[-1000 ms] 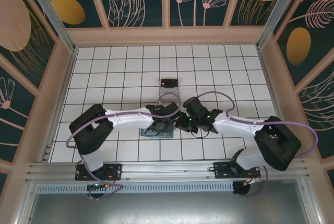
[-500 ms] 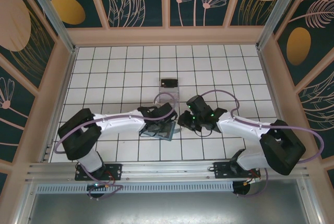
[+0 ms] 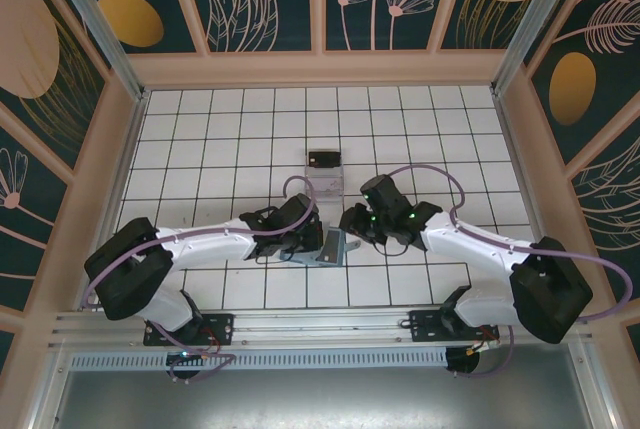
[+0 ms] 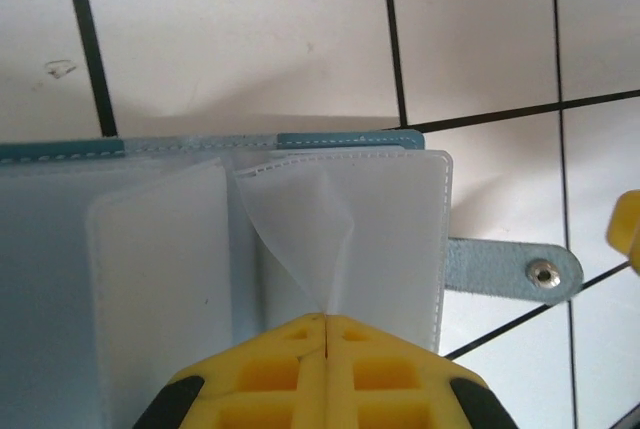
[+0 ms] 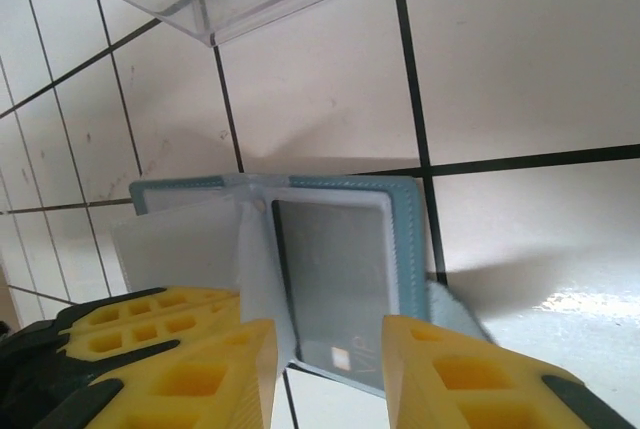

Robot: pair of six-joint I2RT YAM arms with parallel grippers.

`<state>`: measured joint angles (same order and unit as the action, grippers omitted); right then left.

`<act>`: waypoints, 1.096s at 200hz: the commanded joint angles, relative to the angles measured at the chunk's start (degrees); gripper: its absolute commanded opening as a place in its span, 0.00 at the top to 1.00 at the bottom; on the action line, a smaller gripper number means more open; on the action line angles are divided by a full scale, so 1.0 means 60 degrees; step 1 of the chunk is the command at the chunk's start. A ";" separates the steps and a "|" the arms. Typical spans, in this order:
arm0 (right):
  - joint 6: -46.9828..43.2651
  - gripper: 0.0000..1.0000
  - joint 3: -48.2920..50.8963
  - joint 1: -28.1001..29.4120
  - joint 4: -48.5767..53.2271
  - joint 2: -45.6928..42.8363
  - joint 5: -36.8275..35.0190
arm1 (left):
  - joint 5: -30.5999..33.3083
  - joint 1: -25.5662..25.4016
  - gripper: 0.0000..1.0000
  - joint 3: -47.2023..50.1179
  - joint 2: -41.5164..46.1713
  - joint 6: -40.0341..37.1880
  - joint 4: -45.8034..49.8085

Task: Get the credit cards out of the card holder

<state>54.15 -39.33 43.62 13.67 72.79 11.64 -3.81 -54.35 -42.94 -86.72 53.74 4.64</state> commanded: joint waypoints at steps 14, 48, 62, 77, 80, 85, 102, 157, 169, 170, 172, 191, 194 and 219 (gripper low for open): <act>0.0078 0.68 -0.0108 -0.0076 -0.0971 0.0357 0.0785 | -0.0435 0.0071 0.96 0.0242 0.0134 0.0247 -0.0789; 0.0074 0.69 -0.0302 -0.0077 -0.1551 0.1143 0.1317 | -0.0481 0.0088 0.96 0.0323 0.0131 0.0253 -0.0803; 0.0045 0.70 -0.0384 -0.0063 -0.1590 0.1485 0.1398 | -0.0442 0.0084 0.95 0.0359 0.0206 0.0243 -0.0789; 0.0010 0.70 -0.0402 -0.0062 -0.1734 0.1753 0.1506 | -0.0422 0.0098 0.95 0.0385 0.0243 0.0237 -0.0771; -0.0006 0.71 -0.0399 -0.0062 -0.1762 0.1791 0.1527 | -0.0423 0.0097 0.95 0.0388 0.0244 0.0233 -0.0766; -0.0009 0.71 -0.0409 -0.0062 -0.1825 0.1863 0.1571 | -0.0423 0.0107 0.95 0.0402 0.0248 0.0229 -0.0774; 0.0035 0.71 -0.0437 -0.0062 -0.2061 0.2063 0.1797 | -0.0394 0.0100 0.90 0.0431 0.0327 0.0234 -0.0698; 0.0072 0.71 -0.0691 0.0061 -0.2266 0.2409 0.2018 | 0.0682 0.0131 0.73 0.0280 0.1456 0.0000 0.0423; 0.0085 0.71 -0.0771 0.0097 -0.2251 0.2486 0.2058 | 0.1001 0.0157 0.73 0.0175 0.1743 -0.0030 0.0818; 0.0086 0.71 -0.0770 0.0098 -0.2250 0.2501 0.2059 | 0.1038 0.0169 0.73 0.0179 0.1762 -0.0033 0.0849; 0.0075 0.71 -0.0788 0.0102 -0.2261 0.2505 0.2070 | 0.1088 0.0167 0.73 0.0161 0.1821 -0.0034 0.0921; 0.0081 0.70 -0.0949 0.0222 -0.2180 0.2650 0.2116 | 0.1348 0.0381 0.69 0.0110 0.2227 -0.0002 0.1379; 0.0073 0.70 -0.0980 0.0250 -0.2164 0.2661 0.2118 | 0.1377 0.0409 0.68 0.0121 0.2301 0.0015 0.1423; 0.0138 0.70 -0.1154 0.0455 -0.2090 0.2749 0.2057 | 0.1491 0.0588 0.58 0.0275 0.2984 -0.0067 0.1434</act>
<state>54.41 -43.88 45.15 1.28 88.40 23.27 2.28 -51.83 -40.73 -72.51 54.13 10.22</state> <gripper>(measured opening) 0.296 0.397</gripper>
